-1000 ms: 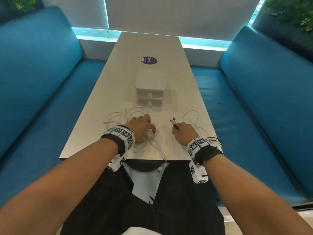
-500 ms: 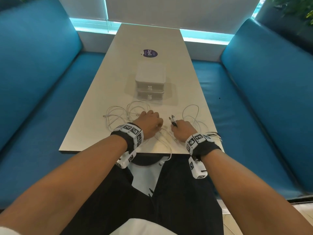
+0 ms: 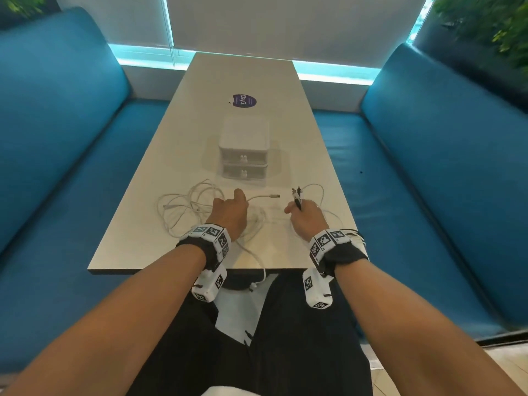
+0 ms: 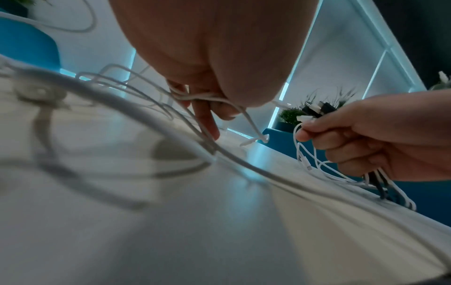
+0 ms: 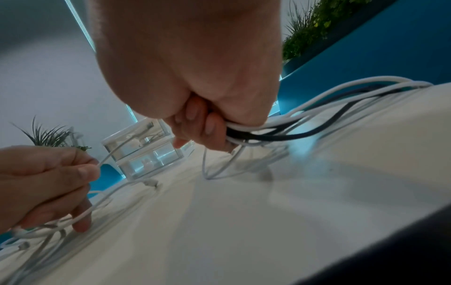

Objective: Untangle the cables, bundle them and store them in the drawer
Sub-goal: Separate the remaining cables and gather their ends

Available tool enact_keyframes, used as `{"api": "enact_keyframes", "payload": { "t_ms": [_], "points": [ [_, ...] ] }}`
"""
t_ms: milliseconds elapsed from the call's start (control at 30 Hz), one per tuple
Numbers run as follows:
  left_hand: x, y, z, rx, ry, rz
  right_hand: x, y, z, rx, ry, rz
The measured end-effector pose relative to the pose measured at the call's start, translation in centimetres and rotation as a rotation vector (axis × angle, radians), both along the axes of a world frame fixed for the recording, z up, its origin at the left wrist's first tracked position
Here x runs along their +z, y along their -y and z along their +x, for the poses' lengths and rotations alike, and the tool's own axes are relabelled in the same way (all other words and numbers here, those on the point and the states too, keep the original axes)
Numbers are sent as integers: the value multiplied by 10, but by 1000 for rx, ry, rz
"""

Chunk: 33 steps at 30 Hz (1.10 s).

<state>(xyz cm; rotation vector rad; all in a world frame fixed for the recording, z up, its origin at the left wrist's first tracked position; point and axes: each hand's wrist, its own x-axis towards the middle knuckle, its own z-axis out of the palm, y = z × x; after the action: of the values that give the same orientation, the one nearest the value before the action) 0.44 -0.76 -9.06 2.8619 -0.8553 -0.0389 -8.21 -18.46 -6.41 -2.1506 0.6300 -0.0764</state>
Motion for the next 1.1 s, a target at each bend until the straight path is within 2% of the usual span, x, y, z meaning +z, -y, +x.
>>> {"api": "enact_keyframes", "payload": {
  "t_ms": [133,267,400,467,567,667,767,933,1100],
  "points": [
    [6,6,-4,24,-10,-61,-3,0,5,46,-11,107],
    [13,19,-15,-53,-12,-138,2,-5,13,-2,14,172],
    [4,31,-21,-216,-191,-184,3,-9,22,-26,40,115],
    [0,34,-22,-268,-228,-154,4,-9,23,-2,29,15],
    [3,31,-14,-256,-129,-55,3,-6,24,49,-32,-158],
    [10,15,1,-200,-79,65,3,0,26,32,-55,-189],
    [9,-2,12,-177,-72,135,7,14,23,-61,-48,-208],
    [14,-16,19,-218,-5,105,17,22,24,-42,35,-135],
    [19,4,8,-297,51,219,23,7,22,40,105,18]
  ]
}}
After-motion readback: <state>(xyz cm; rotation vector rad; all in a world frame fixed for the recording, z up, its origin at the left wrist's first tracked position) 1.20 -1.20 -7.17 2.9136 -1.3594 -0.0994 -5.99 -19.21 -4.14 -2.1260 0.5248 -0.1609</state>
